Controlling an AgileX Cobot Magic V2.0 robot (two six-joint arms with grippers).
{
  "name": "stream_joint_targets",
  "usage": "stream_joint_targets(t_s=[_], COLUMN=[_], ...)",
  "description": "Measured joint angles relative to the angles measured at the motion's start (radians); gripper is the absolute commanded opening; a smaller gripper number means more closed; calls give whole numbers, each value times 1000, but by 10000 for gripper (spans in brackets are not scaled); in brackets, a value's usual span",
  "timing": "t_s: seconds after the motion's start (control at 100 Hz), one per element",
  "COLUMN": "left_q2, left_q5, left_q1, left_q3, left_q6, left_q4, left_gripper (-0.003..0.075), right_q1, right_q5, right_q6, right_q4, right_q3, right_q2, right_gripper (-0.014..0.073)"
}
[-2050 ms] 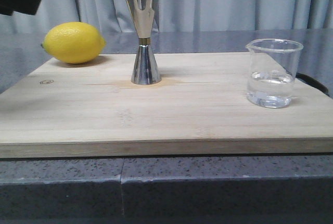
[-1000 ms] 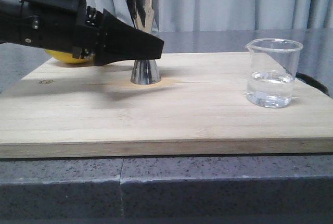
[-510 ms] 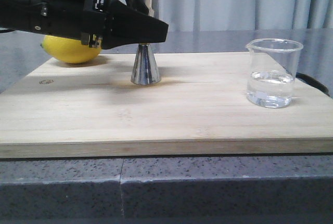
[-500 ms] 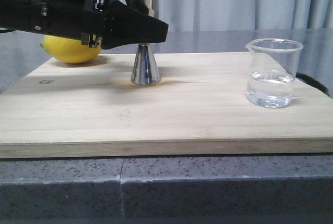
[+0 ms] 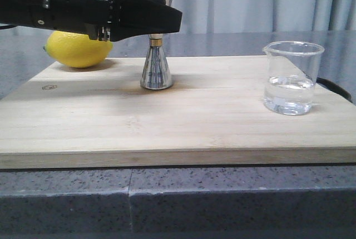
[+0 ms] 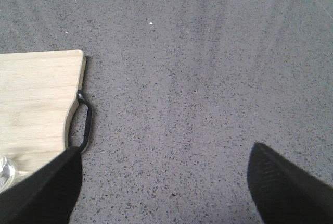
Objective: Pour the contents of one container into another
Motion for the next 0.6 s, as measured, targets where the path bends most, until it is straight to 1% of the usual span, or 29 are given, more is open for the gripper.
stream_joint_targets(t_s=[0.17, 0.38, 0.49, 0.6], left_q2=[0, 0, 0, 0], left_q5=[0, 2, 4, 4], left_q1=[0, 0, 0, 0], left_q3=[-19, -36, -36, -36], left_q6=[-5, -63, -81, -85], left_q4=[2, 2, 2, 2], left_gripper=[240, 238, 238, 238], right_q1=[0, 0, 0, 0], right_q5=[2, 2, -14, -44], right_q6=[0, 0, -22, -111], right_q4=[0, 10, 53, 145], right_q3=[0, 0, 0, 0], right_q2=[0, 0, 0, 6], right_gripper=[566, 566, 566, 566])
